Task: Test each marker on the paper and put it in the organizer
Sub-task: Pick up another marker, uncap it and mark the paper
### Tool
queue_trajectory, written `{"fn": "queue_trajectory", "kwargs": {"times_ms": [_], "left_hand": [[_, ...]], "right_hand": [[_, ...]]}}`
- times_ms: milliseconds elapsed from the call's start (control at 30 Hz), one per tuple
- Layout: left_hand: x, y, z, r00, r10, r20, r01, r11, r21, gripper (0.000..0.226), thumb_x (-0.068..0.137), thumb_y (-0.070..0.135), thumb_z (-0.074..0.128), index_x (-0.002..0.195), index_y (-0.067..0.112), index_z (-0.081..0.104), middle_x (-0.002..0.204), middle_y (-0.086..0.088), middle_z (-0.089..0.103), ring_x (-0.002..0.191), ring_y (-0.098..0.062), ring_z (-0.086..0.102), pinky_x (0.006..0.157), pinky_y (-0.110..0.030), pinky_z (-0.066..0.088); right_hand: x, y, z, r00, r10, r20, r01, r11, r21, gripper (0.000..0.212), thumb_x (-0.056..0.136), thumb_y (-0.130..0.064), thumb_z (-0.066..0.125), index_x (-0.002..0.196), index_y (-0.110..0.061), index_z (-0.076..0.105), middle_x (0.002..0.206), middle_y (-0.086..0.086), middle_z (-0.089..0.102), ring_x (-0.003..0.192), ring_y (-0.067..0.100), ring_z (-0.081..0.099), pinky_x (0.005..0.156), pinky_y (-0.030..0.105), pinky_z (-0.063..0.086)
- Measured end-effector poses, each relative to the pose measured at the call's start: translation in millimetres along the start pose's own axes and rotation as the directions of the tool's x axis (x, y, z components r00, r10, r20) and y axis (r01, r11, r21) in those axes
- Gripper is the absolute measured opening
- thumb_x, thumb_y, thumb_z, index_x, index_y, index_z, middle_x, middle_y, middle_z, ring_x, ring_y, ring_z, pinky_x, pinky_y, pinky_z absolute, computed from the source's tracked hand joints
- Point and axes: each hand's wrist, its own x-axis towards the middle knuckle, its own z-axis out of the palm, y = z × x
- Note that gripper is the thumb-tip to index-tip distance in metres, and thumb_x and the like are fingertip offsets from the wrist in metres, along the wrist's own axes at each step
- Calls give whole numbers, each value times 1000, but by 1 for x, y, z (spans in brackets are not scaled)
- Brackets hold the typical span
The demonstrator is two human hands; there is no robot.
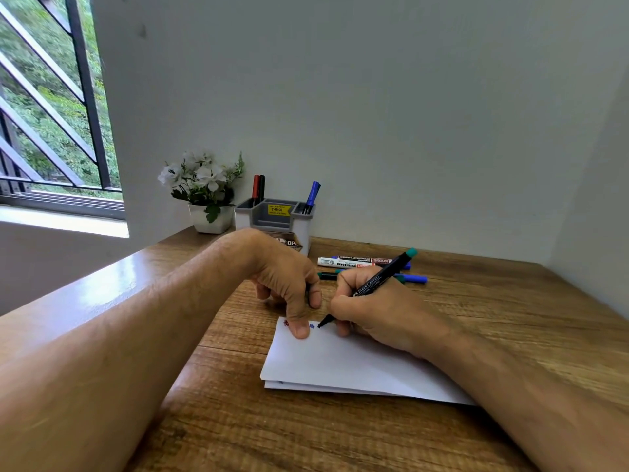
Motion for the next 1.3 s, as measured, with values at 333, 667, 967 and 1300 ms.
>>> {"fn": "queue_trajectory", "kwargs": {"times_ms": [333,667,967,1300], "left_hand": [[-4,2,1,1000,-9,-18,9,1000,10,41,78,19,81,109,25,55,96,-1,52,77,-13,47,64,-28,41],[-4,5,1,1000,-4,-10,4,1000,10,34,80,17,78,103,26,54,96,0,52,78,-13,48,100,-51,43],[0,2,1,1000,-3,-13,3,1000,3,37,79,19,80,106,26,55,99,-1,53,81,-14,49,68,-30,42],[2,-2,0,1000,-3,-3,3,1000,9,38,76,21,83,101,28,56,94,-2,52,75,-14,47,62,-28,41]], "right_hand": [[0,0,1,1000,6,-14,-6,1000,-9,12,65,-35,62,53,-30,62,58,-1,71,49,-1,56,56,25,42],[0,0,1,1000,7,-29,-7,1000,9,16,68,-35,63,55,-26,61,59,-1,72,48,-3,56,56,24,40],[-2,-1,1,1000,17,-11,-17,1000,11,15,69,-33,64,57,-24,60,58,-1,70,45,-3,54,51,19,39],[-3,-1,1,1000,1,-6,-1,999,47,19,70,-30,63,53,-27,59,57,0,69,44,-3,52,43,10,37]]}}
